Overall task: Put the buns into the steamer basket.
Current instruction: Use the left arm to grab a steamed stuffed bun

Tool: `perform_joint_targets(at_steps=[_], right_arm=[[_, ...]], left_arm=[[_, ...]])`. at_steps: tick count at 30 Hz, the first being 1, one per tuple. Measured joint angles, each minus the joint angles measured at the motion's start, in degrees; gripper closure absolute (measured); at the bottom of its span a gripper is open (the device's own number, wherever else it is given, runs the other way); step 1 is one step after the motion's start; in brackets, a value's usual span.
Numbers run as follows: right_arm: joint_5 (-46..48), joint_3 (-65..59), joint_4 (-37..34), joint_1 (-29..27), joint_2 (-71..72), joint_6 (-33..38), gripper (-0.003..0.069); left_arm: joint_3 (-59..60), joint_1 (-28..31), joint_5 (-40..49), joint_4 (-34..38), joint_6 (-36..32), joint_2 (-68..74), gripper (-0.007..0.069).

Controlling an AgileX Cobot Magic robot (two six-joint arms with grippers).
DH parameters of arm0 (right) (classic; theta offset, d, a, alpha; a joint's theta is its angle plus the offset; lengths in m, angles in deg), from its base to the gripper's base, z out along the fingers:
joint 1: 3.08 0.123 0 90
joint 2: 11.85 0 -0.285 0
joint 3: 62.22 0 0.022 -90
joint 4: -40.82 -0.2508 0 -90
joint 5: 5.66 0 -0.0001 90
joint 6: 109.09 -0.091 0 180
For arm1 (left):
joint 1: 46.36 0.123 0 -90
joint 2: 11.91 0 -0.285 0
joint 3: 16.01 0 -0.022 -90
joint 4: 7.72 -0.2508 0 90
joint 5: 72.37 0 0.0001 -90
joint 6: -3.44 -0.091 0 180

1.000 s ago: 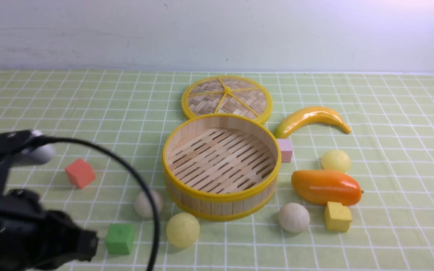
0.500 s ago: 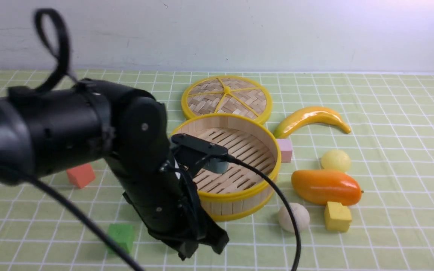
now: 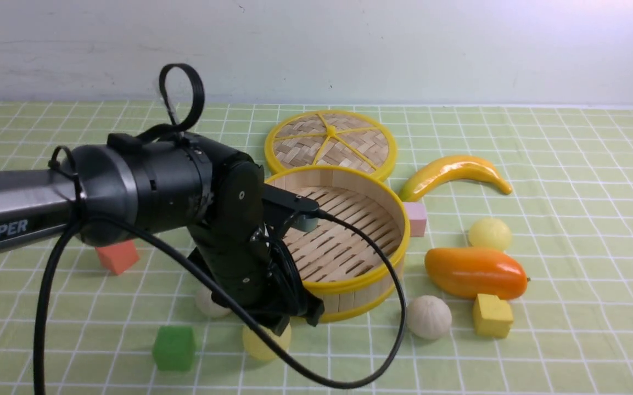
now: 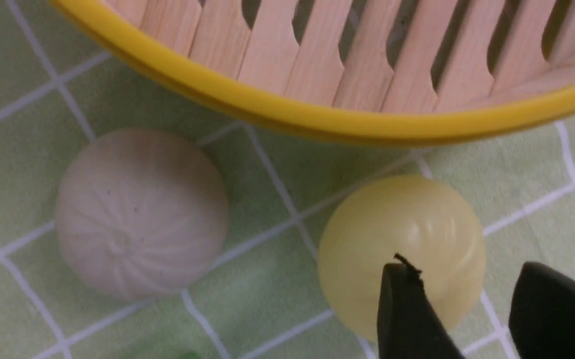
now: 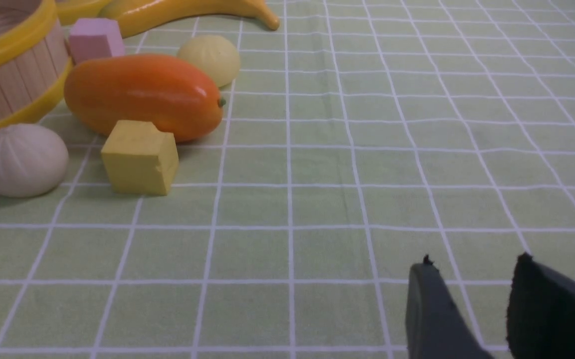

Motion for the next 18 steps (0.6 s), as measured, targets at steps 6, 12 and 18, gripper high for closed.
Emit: perform_joint_targets(at_steps=[6, 12, 18], right_arm=[[0.0, 0.0, 0.0, 0.0, 0.0, 0.0, 0.0419], [0.0, 0.0, 0.0, 0.0, 0.0, 0.0, 0.0419], [0.0, 0.0, 0.0, 0.0, 0.0, 0.0, 0.0419]], left_arm=[[0.0, 0.0, -2.3, -4.0, 0.0, 2.7, 0.0329], [-0.1, 0.0, -3.3, -5.8, 0.1, 3.9, 0.0364], [-0.2, 0.0, -1.6, -4.9, 0.1, 4.3, 0.0562]])
